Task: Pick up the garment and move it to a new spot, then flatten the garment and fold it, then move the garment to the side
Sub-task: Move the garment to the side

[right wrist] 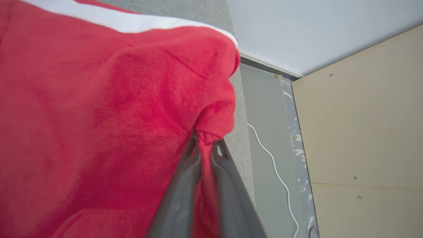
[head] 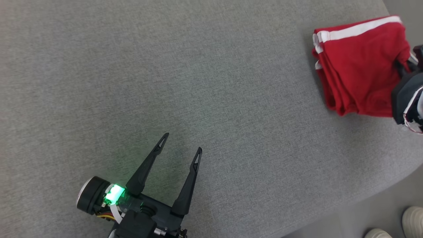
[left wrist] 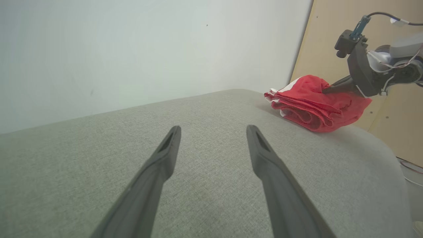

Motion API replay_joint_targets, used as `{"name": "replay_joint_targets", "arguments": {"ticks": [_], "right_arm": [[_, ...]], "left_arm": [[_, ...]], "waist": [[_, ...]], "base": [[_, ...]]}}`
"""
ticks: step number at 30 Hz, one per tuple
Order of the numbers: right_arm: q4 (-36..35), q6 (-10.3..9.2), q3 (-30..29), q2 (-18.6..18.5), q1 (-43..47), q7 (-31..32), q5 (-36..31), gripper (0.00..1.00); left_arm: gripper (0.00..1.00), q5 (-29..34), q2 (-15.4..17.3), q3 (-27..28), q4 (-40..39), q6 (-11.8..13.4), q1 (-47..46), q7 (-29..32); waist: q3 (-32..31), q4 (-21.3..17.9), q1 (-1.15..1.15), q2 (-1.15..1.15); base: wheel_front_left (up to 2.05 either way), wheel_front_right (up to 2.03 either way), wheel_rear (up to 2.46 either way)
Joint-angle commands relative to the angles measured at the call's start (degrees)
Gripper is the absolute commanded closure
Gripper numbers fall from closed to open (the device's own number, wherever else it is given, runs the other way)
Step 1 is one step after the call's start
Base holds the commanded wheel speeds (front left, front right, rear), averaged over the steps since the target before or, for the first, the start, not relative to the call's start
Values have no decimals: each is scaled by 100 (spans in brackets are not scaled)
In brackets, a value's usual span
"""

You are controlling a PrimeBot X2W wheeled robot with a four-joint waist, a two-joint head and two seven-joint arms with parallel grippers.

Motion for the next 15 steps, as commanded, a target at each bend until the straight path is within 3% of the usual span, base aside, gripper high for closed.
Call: {"name": "replay_joint_targets", "arguments": {"ticks": [1,13,14,15], "right_arm": [[135,-16,-10,-109,-155,-330,-107,100],[755,-16,-174,-104,-538,-1559,-344,100],[777,-16,-181,-85,-582,-1641,-367,69],[821,-16,-164,-71,-588,-1673,-412,51]], "left_arm": [[0,58,71,-39,-50,-23,-50,-19],[0,108,268,-47,-148,75,15,-19],[0,106,273,-49,-142,88,15,-19],[0,103,280,-55,-135,95,10,-19]], "waist": [[196,-168,-1,-1],[349,-224,-1,-1],[351,-231,-1,-1],[351,-237,-1,-1]], "base": [[0,0,0],[0,0,0],[0,0,0],[0,0,0]]}}
